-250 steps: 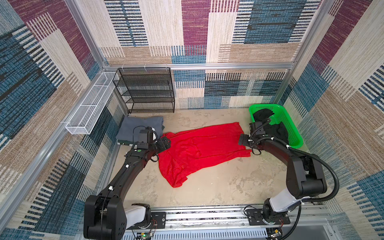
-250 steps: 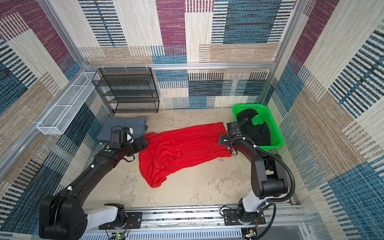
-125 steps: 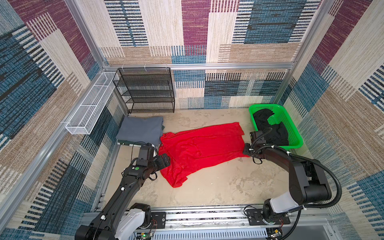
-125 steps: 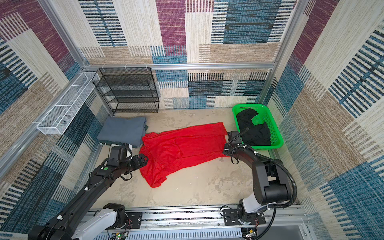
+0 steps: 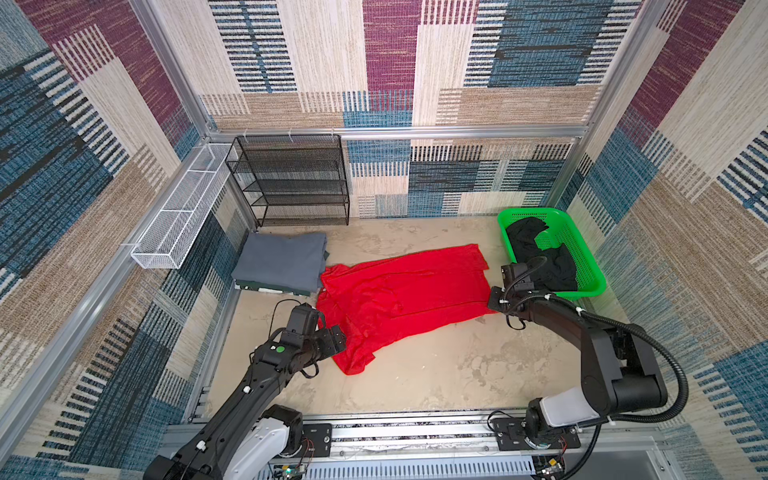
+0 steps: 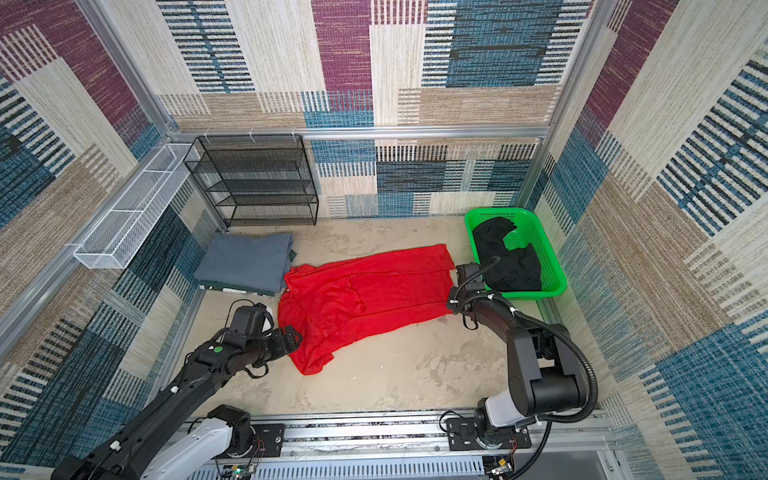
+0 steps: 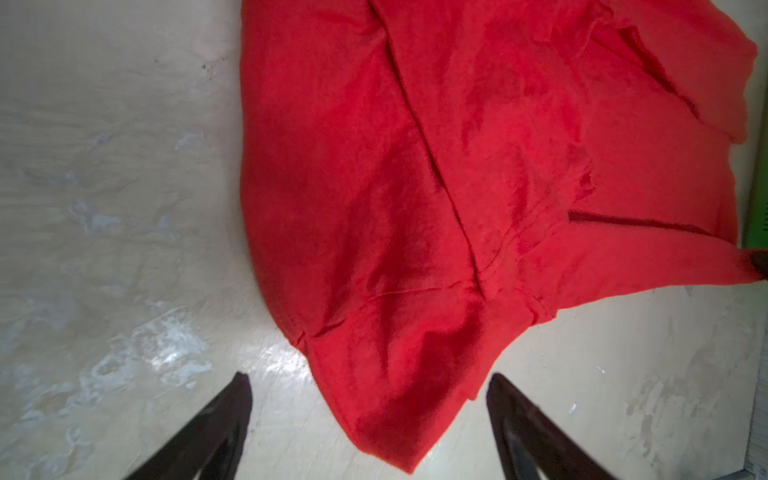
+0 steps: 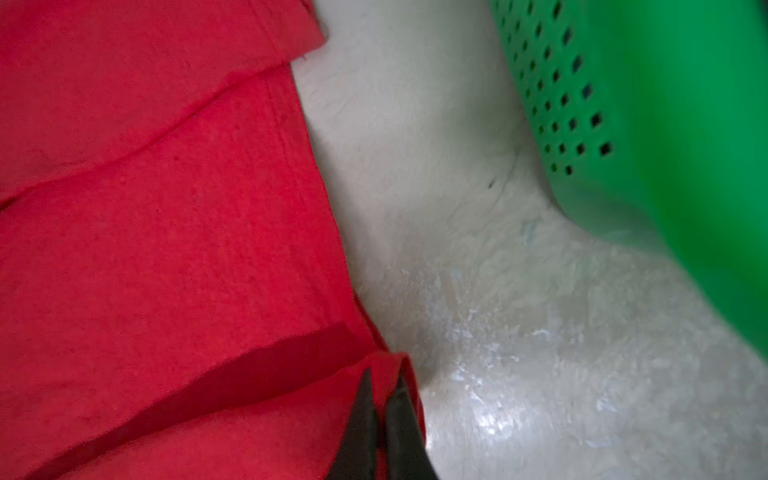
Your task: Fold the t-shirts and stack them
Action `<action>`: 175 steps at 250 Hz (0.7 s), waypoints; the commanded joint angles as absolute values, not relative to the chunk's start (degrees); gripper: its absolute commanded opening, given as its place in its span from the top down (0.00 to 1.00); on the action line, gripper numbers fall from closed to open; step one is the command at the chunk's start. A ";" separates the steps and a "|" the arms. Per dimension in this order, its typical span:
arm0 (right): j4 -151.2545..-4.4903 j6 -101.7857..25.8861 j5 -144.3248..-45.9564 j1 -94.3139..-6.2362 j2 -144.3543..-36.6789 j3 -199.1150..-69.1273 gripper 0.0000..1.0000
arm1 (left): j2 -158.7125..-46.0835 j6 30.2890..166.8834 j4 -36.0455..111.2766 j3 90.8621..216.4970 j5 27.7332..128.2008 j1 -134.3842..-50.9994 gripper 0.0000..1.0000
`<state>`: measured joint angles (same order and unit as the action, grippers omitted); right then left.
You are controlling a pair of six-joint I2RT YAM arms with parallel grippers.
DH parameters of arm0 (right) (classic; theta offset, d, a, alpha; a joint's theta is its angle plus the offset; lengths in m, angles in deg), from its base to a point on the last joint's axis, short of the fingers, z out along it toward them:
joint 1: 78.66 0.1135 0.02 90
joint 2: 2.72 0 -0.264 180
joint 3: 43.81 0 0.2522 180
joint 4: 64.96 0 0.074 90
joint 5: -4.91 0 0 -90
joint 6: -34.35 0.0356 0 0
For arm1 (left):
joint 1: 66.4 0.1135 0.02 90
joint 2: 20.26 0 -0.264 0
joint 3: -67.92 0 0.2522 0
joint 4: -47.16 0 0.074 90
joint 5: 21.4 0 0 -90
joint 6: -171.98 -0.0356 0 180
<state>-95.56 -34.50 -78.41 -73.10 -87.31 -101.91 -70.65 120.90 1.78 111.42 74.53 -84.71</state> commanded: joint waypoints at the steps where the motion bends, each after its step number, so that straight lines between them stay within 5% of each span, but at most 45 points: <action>1: -95.77 -34.38 -76.39 -73.12 -85.79 -101.81 1.00 | -69.17 125.92 -0.51 110.07 72.44 -86.81 0.15; 81: -94.34 -33.68 -79.60 -73.12 -84.19 -100.25 1.00 | -67.29 129.59 -2.07 105.30 70.00 -91.24 0.18; 175: -91.59 -34.20 -84.70 -73.12 -81.15 -97.71 1.00 | -78.05 129.09 5.24 105.29 70.28 -93.21 0.29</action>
<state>-94.21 -34.28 -82.34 -73.10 -81.87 -97.77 -75.70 128.68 2.92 105.38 70.25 -92.99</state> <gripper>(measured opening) 0.059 0.744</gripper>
